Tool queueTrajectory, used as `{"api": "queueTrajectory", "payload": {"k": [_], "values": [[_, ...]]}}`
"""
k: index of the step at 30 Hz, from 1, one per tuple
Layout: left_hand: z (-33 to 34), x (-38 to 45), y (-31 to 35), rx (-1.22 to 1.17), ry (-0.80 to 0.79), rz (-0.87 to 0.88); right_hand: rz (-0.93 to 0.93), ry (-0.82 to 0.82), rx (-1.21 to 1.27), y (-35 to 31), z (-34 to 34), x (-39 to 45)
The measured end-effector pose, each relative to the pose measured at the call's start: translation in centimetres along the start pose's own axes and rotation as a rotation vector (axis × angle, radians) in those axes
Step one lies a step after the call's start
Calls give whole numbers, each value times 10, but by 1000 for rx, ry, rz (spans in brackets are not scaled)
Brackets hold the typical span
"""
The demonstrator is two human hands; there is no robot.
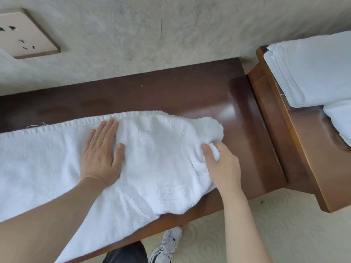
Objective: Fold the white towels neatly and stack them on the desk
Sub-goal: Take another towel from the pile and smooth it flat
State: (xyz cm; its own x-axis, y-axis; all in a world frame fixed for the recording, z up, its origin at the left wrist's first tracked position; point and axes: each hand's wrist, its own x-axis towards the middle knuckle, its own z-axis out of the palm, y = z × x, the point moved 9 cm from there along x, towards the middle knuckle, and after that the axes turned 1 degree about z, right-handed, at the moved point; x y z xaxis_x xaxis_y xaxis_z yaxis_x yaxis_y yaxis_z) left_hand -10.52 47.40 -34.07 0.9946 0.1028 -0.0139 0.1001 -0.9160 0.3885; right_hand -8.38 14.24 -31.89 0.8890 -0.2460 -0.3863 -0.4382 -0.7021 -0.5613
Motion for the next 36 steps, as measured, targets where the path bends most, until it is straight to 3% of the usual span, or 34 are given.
{"api": "queueTrajectory", "payload": {"k": [6,10,12,15,19,24,26,28,33,36], "values": [[-2,-1,1,-24,7,-3,129,325,54,39,-37,-5],[-6,-1,2,-72,15,-48,113,275,-20,32,-26,-18],[-14,0,6,-214,75,-103,131,287,-36,33,-26,-25],[-15,18,59,-433,78,40,308,267,-101,48,-27,-31],[28,47,178,-547,-303,396,235,101,241,38,-24,-33],[58,64,279,-546,-669,658,-2,29,662,-1,-73,-49],[60,61,301,-483,-841,684,-31,13,786,-6,-87,-53],[66,57,306,-346,-1036,563,-1,37,854,1,-93,-53],[69,52,270,-164,-1317,354,140,148,586,33,-90,-46],[67,60,249,-28,-1306,438,218,69,191,39,-79,-41]]}}
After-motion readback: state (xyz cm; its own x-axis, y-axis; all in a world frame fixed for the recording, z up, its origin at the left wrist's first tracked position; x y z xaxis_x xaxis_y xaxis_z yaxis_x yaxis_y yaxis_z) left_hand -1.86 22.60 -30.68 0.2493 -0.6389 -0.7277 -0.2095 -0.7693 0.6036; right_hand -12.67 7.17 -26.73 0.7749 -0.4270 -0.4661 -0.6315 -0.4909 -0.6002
